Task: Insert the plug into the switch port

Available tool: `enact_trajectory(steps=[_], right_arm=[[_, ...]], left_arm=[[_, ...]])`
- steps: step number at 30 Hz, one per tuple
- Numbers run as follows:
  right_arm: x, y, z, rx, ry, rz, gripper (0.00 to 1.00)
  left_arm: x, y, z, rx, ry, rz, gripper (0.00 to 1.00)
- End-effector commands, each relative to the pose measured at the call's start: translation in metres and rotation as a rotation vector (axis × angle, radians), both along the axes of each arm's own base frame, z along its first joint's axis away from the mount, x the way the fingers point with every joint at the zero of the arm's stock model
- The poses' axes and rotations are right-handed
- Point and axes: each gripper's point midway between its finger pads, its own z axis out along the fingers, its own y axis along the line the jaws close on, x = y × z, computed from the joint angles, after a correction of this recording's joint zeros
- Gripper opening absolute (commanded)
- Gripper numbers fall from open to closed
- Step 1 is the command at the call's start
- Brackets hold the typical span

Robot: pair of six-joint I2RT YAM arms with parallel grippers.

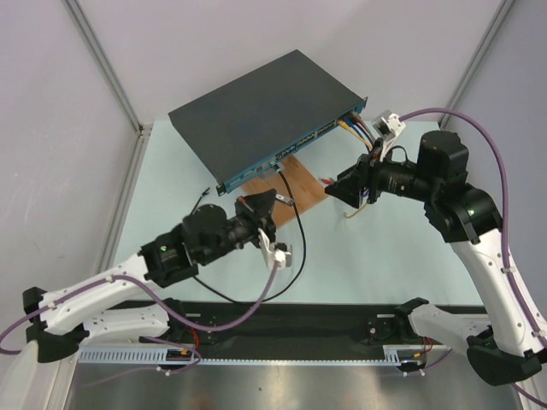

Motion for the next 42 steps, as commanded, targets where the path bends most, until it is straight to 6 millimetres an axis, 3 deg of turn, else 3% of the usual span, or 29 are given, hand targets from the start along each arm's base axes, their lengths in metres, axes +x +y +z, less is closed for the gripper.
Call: enact_trajectory(steps=[1, 4, 7, 11, 21, 29, 42], right_arm=[[-0.003, 0.0, 0.0, -0.068, -0.014, 0.045, 0.59], [0.0, 0.002, -0.004, -0.121, -0.032, 0.041, 0.55], [-0.008, 0.014, -0.001, -0.166, -0.112, 0.088, 0.54], [-0.017, 0.033, -0.007, -0.21, -0.16, 0.16, 0.54], [-0.013, 0.065, -0.016, -0.331, -0.264, 0.19, 0.56], [0.003, 0.071, -0.021, -0.395, -0.321, 0.12, 0.61], [0.016, 0.08, -0.017, -0.385, -0.33, 0.078, 0.57]], left_arm=[[0.015, 0.014, 0.025, 0.096, -0.317, 0.132, 0.0], [0.015, 0.012, 0.025, 0.123, -0.364, 0.134, 0.0], [0.015, 0.009, 0.029, 0.128, -0.373, 0.132, 0.0], [0.015, 0.006, 0.034, 0.127, -0.385, 0.128, 0.0], [0.014, 0.003, 0.032, 0.137, -0.386, 0.128, 0.0], [0.011, 0.001, 0.036, 0.131, -0.388, 0.113, 0.0], [0.008, -0.002, 0.033, 0.138, -0.386, 0.096, 0.0]])
